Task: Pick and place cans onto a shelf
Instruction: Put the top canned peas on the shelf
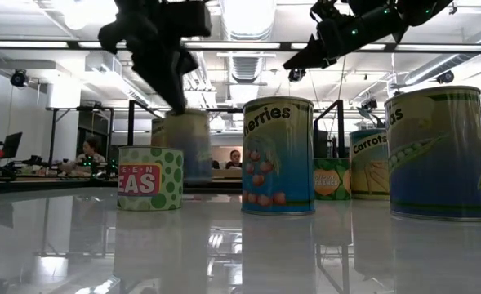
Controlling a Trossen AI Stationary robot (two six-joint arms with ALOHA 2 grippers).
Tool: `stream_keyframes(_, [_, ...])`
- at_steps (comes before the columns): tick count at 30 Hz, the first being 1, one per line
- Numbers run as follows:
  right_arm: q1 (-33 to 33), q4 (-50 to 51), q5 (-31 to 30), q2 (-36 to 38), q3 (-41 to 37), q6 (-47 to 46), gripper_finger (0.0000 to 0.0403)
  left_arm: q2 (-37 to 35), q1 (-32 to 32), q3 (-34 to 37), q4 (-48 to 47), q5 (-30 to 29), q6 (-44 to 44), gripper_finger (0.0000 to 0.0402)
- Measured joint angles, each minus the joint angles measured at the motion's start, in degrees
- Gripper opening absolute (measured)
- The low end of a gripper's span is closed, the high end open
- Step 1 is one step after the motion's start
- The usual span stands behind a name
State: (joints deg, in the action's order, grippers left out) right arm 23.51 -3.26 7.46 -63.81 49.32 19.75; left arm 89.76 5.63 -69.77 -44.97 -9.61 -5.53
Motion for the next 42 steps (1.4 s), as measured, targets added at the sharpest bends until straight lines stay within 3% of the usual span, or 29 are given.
stream_keyframes(11, [0.0, 1.4, 0.0, 0.0, 0.0, 0.5, 0.0009, 0.0, -2.9, -9.2, -1.0, -0.4, -23.6, 0.0])
stream_keyframes(24, [0.0, 1.7, 0.0, 0.0, 0.0, 0.5, 0.0009, 0.0, -24.1, -13.5, -1.9, -0.5, -58.1, 0.0])
stream_keyframes(32, [0.0, 2.6, 0.0, 0.0, 0.0, 1.4, 0.0009, 0.1, -34.2, -13.1, -2.6, 1.9, -59.7, 0.0])
stream_keyframes(42, [0.0, 2.6, 0.0, 0.0, 0.0, 1.5, 0.0009, 0.1, -36.8, -12.6, -1.9, 8.0, -57.6, 0.0])
